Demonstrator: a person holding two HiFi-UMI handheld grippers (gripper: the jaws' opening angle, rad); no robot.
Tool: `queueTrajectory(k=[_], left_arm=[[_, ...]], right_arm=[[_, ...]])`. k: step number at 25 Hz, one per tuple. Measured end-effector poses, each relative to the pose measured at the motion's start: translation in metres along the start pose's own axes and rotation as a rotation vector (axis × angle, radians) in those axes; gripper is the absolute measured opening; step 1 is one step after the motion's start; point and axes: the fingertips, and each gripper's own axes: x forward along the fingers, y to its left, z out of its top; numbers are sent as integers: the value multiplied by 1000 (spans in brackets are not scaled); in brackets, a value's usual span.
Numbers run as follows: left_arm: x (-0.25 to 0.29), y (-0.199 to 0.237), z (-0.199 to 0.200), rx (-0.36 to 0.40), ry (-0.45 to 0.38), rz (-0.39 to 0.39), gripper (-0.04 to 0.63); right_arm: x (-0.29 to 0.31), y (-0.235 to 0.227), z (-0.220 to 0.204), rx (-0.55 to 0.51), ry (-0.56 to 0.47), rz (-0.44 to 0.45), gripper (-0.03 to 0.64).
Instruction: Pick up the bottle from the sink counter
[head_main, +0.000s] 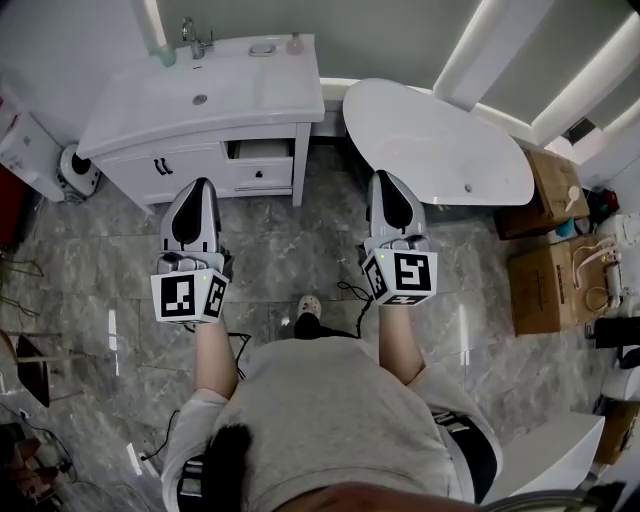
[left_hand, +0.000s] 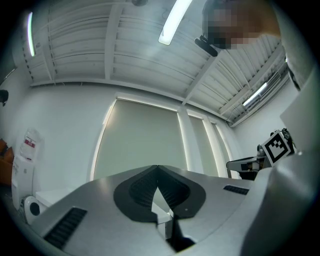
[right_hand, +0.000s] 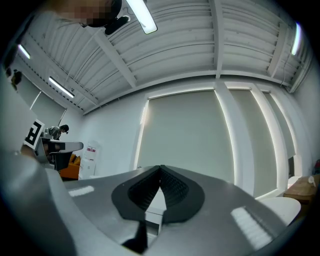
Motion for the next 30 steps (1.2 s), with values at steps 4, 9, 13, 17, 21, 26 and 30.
queueTrajectory(k=[4,9,13,17,21,26,30], left_arm=[[38,7,-8,3,6,7,8],[82,13,-21,3,7,17,8],[113,10,-26,17,-5,22,8],[135,6,-31,31,-6,23,8],[146,8,-32,42,-1,38,8],[163,20,-39,40,9,49,8],[188,26,-48,33,6,30,8]], right_arm=[[38,-17,-8,5,8,14,11],[78,-40,-19,1,13,25,11],[103,-60,-26,7,9,34,11],[122,-74,-32,14,2,47,11],[138,-81,-36,31,-5,59,11],[157,-79,-45,45,1,75,11],[176,-84,-52,42,4,72,11]])
